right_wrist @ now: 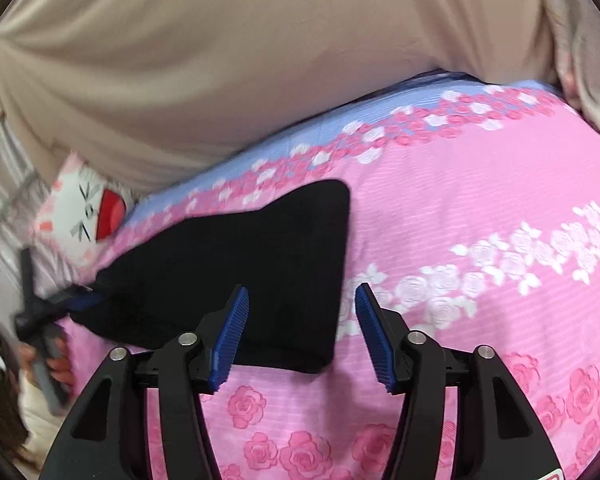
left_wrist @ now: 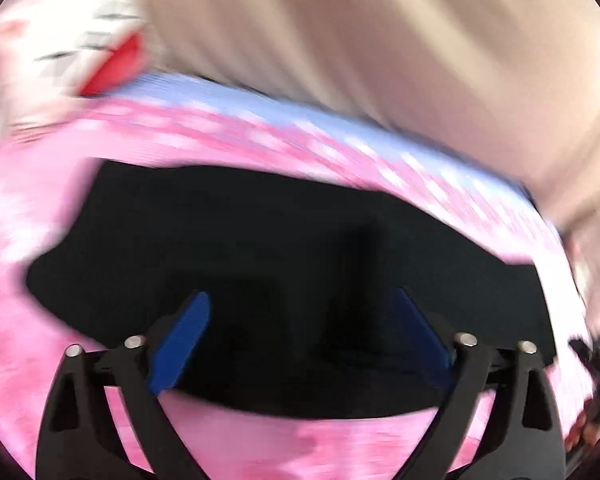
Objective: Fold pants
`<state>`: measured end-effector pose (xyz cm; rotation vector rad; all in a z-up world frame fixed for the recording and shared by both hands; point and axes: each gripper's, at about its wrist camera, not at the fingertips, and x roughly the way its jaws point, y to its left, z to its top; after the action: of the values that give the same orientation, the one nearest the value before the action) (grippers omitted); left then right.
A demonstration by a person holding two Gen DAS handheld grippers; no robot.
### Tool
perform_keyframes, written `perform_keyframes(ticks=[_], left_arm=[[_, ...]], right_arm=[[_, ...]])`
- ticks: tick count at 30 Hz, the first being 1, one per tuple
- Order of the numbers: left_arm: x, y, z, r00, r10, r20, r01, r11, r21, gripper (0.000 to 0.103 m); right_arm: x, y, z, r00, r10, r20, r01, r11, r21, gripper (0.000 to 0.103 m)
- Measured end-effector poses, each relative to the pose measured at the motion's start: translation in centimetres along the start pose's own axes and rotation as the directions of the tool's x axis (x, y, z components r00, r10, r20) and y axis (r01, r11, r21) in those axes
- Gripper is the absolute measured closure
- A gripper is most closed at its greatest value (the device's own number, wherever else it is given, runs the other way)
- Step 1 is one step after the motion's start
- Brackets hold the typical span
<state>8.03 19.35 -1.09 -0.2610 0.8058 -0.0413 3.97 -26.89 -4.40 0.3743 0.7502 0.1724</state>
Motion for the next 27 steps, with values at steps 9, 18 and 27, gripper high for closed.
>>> perform_keyframes(ticks=[9, 18, 27], left_arm=[[0.2, 15.9, -2.4, 0.995, 0.012, -0.102, -0.06, 0.876, -0.479, 0.012], [3.3, 14.8, 0.3, 0.986, 0.167, -0.024, -0.162, 0.903, -0.398, 0.039], [1.5, 13.4, 2.5, 0.999, -0.026, 0.035, 0.038, 0.927, -0.373, 0.081]], right_arm=[[5.7, 0.4, -0.3, 0.993, -0.038, -0.111, 0.046, 0.997, 0.066, 0.036], [7.7, 0.8, -0.5, 0.996, 0.035, -0.086, -0.022, 0.989, 0.146, 0.047], [1.0, 1.7, 2.6, 0.994, 0.106, 0.041, -0.11, 0.986, 0.128, 0.087]])
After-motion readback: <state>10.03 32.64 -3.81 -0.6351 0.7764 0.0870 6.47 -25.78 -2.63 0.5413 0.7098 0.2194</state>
